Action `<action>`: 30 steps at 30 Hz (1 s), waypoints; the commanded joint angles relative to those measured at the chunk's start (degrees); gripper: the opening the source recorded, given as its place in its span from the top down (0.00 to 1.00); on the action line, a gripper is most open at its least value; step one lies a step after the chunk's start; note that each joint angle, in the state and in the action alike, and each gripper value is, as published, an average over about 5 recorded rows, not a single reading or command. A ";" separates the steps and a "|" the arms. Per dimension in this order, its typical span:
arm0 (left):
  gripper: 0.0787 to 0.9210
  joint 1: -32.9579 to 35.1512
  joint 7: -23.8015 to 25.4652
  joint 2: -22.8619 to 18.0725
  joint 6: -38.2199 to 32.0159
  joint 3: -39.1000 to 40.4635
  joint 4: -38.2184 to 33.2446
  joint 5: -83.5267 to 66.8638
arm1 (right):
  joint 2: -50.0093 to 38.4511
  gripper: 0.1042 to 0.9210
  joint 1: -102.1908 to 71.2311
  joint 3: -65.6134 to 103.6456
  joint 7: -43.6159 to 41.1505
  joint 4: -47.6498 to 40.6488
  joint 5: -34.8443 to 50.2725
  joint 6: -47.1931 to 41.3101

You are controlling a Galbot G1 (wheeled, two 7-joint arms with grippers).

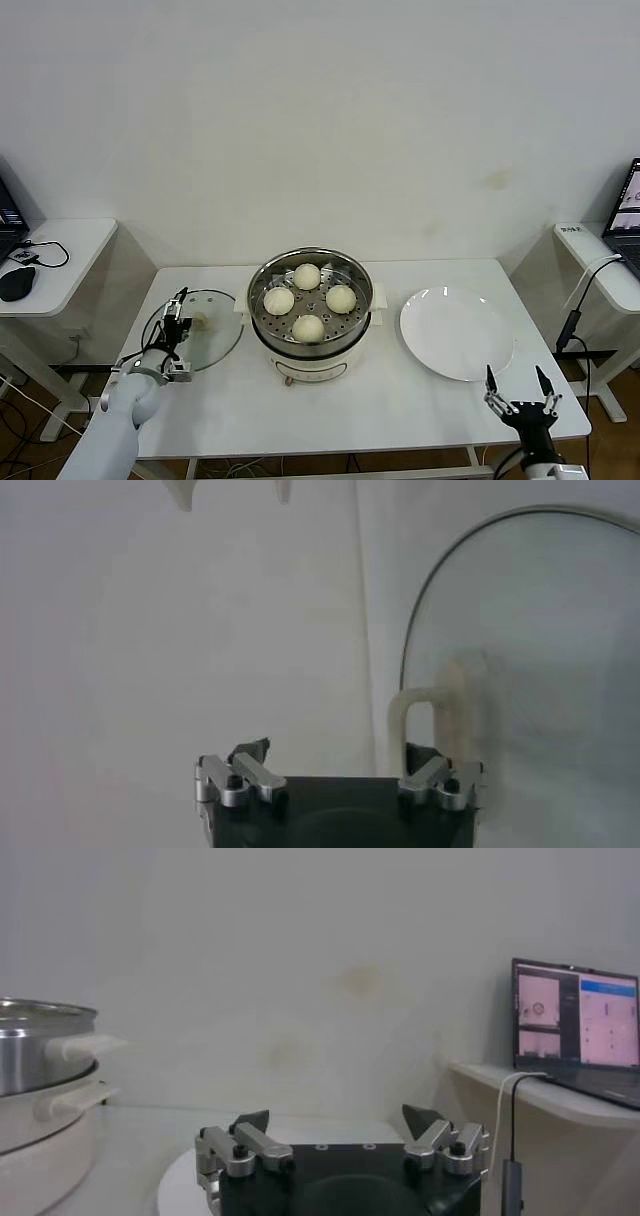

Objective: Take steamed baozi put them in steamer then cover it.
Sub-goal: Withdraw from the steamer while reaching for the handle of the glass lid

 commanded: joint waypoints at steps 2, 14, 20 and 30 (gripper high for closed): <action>0.16 -2.16 -0.08 -0.03 -0.08 0.46 2.99 -0.01 | 0.08 0.12 -0.18 -0.24 -0.09 -0.04 -0.20 0.04; 0.56 -2.83 0.00 -0.75 -0.63 0.71 5.09 0.19 | 0.04 0.12 -0.96 -0.75 -0.55 0.69 -0.33 0.07; 0.77 -2.10 -1.47 -1.18 -1.36 0.11 3.92 0.31 | -0.13 0.12 -1.22 -0.74 -0.67 1.03 -0.27 0.11; 0.95 3.06 -5.15 -1.60 -0.77 -4.26 -2.22 2.13 | -0.44 0.12 -1.47 -0.85 -0.83 1.41 -0.23 0.21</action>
